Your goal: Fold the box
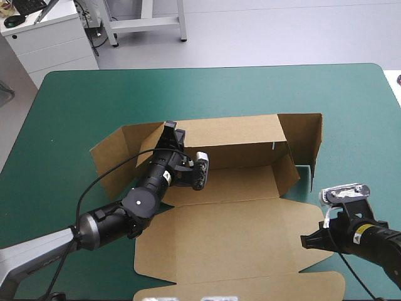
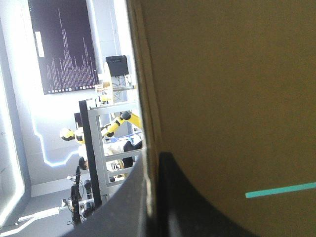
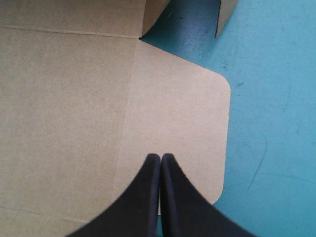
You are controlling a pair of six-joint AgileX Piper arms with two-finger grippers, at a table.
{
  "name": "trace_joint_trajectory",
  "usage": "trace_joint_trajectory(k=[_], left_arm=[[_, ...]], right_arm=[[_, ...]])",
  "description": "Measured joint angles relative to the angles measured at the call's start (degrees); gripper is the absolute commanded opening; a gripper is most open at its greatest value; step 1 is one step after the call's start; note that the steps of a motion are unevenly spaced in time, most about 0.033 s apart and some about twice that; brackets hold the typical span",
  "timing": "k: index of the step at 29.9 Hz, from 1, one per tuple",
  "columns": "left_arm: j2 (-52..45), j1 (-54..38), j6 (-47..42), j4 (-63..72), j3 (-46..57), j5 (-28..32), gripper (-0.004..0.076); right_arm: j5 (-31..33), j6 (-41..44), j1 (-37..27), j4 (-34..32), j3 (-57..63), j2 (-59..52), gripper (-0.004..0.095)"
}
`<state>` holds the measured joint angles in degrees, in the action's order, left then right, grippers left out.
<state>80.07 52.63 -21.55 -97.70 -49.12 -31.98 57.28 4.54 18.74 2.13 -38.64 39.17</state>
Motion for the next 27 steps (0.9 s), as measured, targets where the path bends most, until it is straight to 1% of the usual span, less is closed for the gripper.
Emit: trace_joint_trajectory(k=[3, 6, 7, 8, 9, 10, 12, 15, 22, 27], left_arm=[[0.00, 0.39, 0.00, 0.00, 0.00, -0.14, -0.0010], [0.00, 0.39, 0.00, 0.00, 0.00, -0.19, -0.0010], [0.00, 0.39, 0.00, 0.00, 0.00, -0.19, -0.0010], [0.00, 0.39, 0.00, 0.00, 0.00, -0.19, -0.0010], [0.00, 0.39, 0.00, 0.00, 0.00, -0.19, -0.0010], [0.00, 0.39, 0.00, 0.00, 0.00, -0.19, -0.0010], [0.00, 0.39, 0.00, 0.00, 0.00, -0.19, -0.0010], [-0.02, 0.39, 0.00, 0.00, 0.00, -0.19, -0.0010], [-0.07, 0.56, 0.00, 0.00, 0.00, -0.29, -0.0010], [-0.07, 0.56, 0.00, 0.00, 0.00, -0.29, -0.0010]], right_arm=[[0.00, 0.14, 0.00, 0.00, 0.00, 0.00, 0.0329], [-0.05, 0.54, 0.00, 0.00, 0.00, 0.00, 0.0629], [-0.18, 0.72, 0.00, 0.00, 0.00, 0.00, 0.0705], [-0.41, 0.73, 0.00, 0.00, 0.00, 0.00, 0.0760], [-0.92, 0.81, 0.00, 0.00, 0.00, 0.00, 0.0789], [-1.68, 1.02, 0.00, -0.07, 0.00, 0.00, 0.0805], [-3.29, 2.26, 0.00, -0.56, -0.27, 0.07, 0.0805], [-3.48, 5.12, 0.00, -2.13, -2.82, 1.62, 0.0805], [-3.06, 10.30, 0.00, -8.40, -14.92, 11.37, 0.0805], [-2.69, 11.27, 0.00, -10.74, -24.12, 17.13, 0.0805]])
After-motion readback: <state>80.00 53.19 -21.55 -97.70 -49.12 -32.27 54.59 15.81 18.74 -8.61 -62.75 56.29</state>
